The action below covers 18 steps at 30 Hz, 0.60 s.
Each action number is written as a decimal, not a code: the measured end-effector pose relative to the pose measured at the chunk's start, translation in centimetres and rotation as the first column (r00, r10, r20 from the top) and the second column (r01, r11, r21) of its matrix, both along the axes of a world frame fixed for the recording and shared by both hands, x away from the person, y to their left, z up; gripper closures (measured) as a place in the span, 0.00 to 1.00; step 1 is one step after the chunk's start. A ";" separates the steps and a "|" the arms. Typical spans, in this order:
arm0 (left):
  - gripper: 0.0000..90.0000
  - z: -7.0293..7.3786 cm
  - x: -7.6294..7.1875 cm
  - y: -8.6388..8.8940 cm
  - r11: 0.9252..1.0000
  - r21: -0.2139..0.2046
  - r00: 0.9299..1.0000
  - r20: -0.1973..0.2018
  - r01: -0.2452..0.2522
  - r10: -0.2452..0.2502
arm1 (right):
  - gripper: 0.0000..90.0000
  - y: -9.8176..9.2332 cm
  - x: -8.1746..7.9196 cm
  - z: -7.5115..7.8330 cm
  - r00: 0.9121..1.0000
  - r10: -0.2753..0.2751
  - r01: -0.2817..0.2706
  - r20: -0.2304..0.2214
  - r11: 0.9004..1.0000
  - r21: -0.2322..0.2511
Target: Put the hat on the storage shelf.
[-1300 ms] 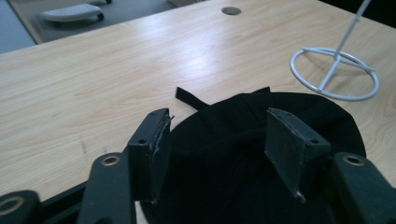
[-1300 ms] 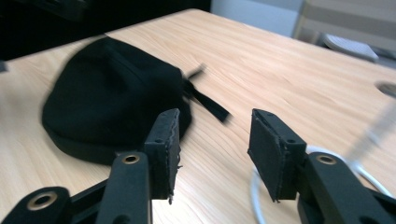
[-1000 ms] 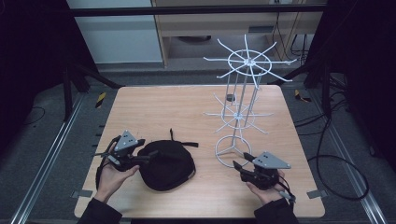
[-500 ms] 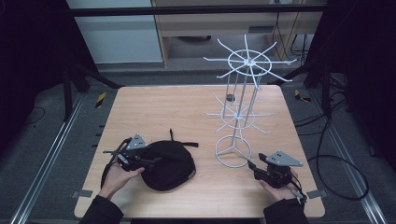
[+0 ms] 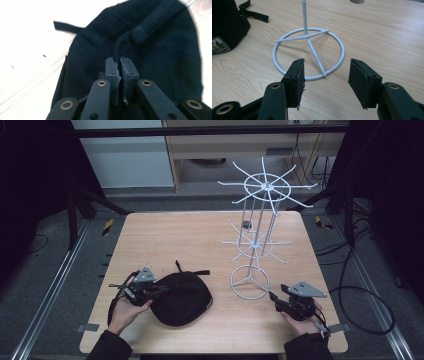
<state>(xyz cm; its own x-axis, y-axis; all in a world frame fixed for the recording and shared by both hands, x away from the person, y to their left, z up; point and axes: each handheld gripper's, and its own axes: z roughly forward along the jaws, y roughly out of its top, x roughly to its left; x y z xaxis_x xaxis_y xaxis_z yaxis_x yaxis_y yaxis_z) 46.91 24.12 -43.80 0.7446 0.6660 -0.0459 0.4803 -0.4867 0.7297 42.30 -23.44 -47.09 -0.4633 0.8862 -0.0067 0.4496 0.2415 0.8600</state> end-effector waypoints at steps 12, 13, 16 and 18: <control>0.97 2.7 -2.1 0.8 0.987 -0.159 0.994 0.108 -0.016 0.034 | 0.51 -1.1 0.0 -0.2 1.000 -0.030 0.030 0.003 1.000 0.010; 0.97 2.7 -2.1 0.8 0.987 -0.159 0.994 0.108 -0.016 0.034 | 0.51 -1.1 0.0 -0.2 1.000 -0.030 0.030 0.003 1.000 0.010; 0.97 3.3 -2.5 0.9 0.978 -0.206 0.991 0.122 -0.024 0.050 | 0.51 -1.5 0.1 -0.2 0.999 -0.045 0.045 -0.002 0.999 0.019; 0.97 3.9 -2.9 0.9 0.969 -0.246 0.986 0.150 -0.028 0.066 | 0.51 -1.9 0.2 -0.3 0.998 -0.057 0.057 0.003 0.998 0.019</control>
<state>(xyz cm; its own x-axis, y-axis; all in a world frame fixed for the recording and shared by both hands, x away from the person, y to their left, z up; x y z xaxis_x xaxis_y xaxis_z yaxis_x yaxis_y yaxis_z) 44.03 25.04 -39.91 0.7236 0.6836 -0.0959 0.3693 -0.2659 0.8905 42.48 -25.39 -47.40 -0.4119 0.9112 0.0088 0.4587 0.1990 0.8660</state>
